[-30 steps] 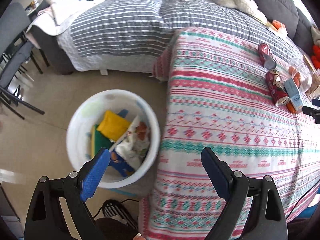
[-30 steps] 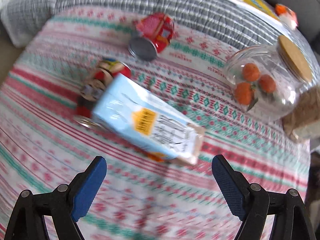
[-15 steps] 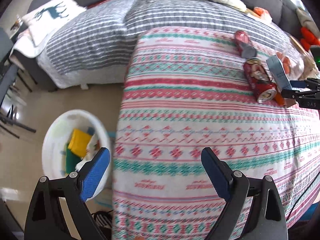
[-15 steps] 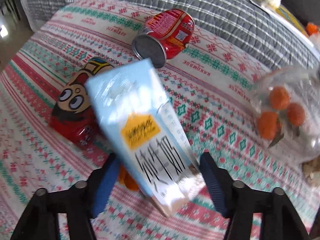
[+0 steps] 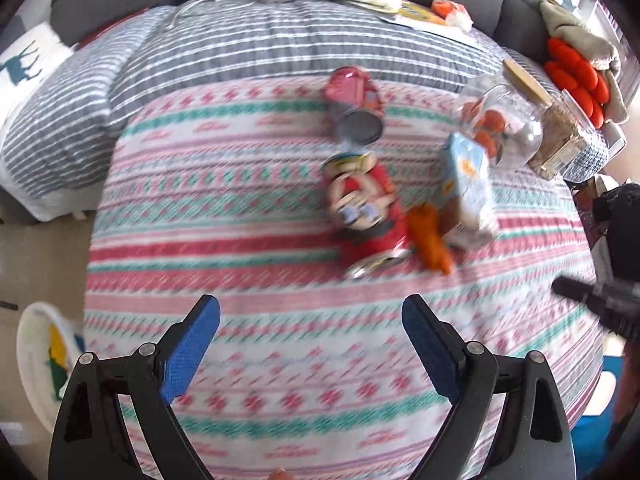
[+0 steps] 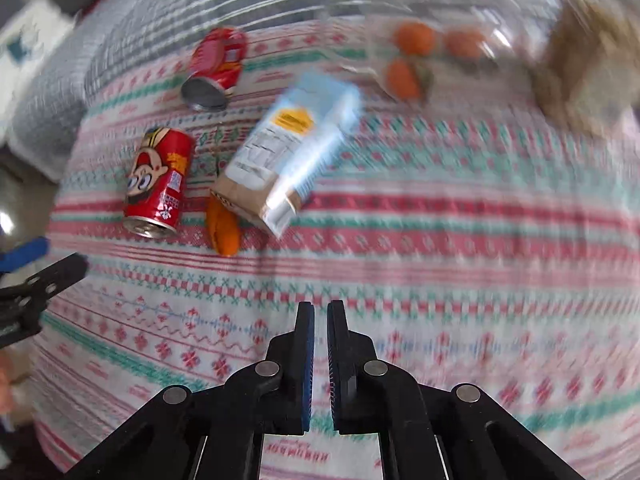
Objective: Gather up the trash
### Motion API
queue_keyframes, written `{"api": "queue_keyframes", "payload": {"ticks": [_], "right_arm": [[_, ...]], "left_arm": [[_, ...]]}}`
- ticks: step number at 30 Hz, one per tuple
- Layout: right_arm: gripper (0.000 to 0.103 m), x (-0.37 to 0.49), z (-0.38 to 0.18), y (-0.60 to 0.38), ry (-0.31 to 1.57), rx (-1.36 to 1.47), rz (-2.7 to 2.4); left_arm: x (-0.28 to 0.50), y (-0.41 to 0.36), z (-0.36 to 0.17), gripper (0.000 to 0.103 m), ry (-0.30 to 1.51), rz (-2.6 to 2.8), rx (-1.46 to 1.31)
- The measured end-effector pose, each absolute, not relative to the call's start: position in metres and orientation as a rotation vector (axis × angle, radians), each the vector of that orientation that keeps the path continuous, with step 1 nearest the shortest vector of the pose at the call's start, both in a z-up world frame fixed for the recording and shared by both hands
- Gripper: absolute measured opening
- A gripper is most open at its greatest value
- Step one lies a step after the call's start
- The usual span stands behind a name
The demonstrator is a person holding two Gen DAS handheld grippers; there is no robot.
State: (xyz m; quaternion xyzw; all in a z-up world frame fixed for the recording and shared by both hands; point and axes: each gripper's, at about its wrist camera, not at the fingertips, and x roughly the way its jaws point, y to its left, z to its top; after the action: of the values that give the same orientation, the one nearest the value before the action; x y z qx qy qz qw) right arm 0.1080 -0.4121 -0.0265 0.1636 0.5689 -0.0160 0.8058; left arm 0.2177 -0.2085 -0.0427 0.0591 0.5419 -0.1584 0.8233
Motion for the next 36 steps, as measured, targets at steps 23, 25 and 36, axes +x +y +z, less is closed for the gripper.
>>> {"api": "queue_keyframes", "payload": {"ticks": [23, 25, 36], "right_arm": [[0.071, 0.146, -0.062, -0.442, 1.118, 0.651, -0.139], [0.072, 0.158, -0.061, -0.431, 1.108, 0.655, -0.130], [0.072, 0.202, -0.078, -0.379, 1.102, 0.597, -0.160]], "left_arm": [[0.248, -0.224, -0.065, 0.057, 1.192, -0.328, 0.065], [0.240, -0.210, -0.061, 0.057, 1.178, -0.321, 0.055], [0.214, -0.134, -0.076, 0.057, 1.206, -0.263, -0.050]]}}
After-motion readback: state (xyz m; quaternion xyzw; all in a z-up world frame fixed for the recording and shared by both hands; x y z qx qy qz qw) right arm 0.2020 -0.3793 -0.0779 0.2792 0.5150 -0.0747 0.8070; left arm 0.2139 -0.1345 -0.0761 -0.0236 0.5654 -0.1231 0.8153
